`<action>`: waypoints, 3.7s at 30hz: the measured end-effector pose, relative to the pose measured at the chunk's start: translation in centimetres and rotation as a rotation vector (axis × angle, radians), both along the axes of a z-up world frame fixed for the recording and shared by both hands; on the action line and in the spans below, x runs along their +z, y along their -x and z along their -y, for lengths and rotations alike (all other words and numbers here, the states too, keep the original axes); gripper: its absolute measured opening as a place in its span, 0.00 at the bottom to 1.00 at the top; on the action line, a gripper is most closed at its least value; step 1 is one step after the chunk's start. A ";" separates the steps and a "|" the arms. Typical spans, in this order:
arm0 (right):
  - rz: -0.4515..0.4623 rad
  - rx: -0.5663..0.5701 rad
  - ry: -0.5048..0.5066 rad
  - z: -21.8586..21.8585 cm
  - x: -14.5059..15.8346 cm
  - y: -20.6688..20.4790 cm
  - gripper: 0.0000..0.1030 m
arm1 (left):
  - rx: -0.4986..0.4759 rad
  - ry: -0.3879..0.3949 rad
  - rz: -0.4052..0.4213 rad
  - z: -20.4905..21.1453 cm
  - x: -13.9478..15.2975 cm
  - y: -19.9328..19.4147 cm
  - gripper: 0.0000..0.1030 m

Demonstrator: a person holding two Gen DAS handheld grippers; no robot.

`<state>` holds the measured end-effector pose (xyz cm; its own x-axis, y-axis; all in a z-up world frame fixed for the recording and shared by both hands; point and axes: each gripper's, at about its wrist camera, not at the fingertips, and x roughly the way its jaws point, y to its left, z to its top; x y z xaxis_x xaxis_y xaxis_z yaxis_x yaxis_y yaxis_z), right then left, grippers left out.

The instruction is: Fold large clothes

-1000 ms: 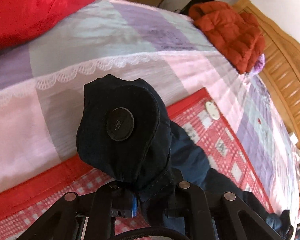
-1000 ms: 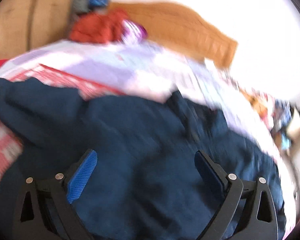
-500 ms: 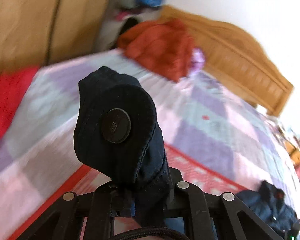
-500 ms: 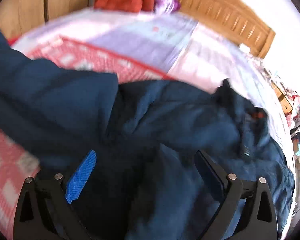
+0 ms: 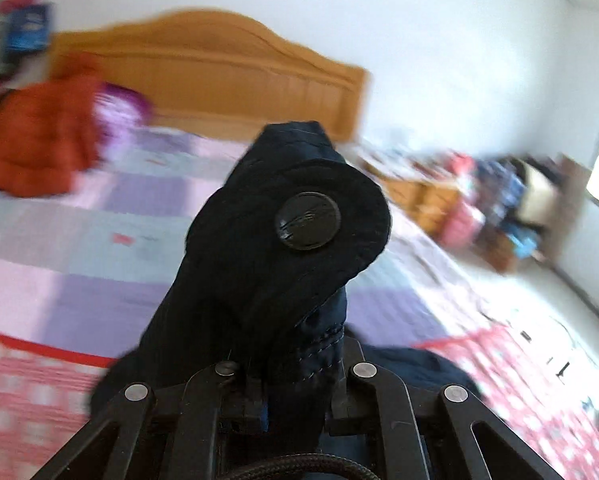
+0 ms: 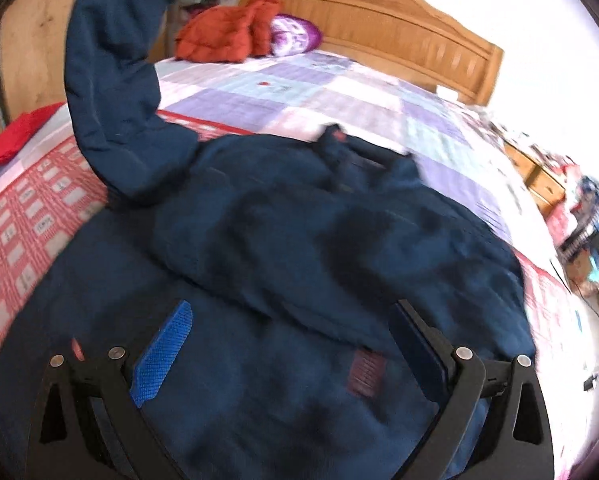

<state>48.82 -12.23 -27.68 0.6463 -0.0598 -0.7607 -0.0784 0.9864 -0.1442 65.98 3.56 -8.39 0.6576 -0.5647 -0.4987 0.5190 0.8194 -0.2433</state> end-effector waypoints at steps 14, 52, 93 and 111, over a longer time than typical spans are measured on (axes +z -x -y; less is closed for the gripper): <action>-0.051 -0.242 -0.032 19.2 -0.7 9.2 0.98 | -0.136 -0.320 -0.207 26.8 -22.7 4.3 0.12; -0.138 -0.354 -0.137 18.4 -5.0 -10.7 0.99 | 0.349 -0.299 -0.273 -1.1 -25.1 -5.9 0.97; -0.044 -0.175 0.105 13.7 -5.2 -11.6 0.97 | 0.263 -0.321 -0.288 -2.5 -26.3 -2.1 1.00; -0.070 -0.174 -0.010 15.9 -5.2 -16.2 0.96 | 0.318 -0.402 -0.299 0.1 -26.8 -6.7 1.00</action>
<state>65.07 -28.12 -32.92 0.5723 -0.1587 -0.8045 0.0842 0.9873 -0.1349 72.63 3.48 -35.19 0.5618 -0.0915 -0.8222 0.1897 0.9816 0.0204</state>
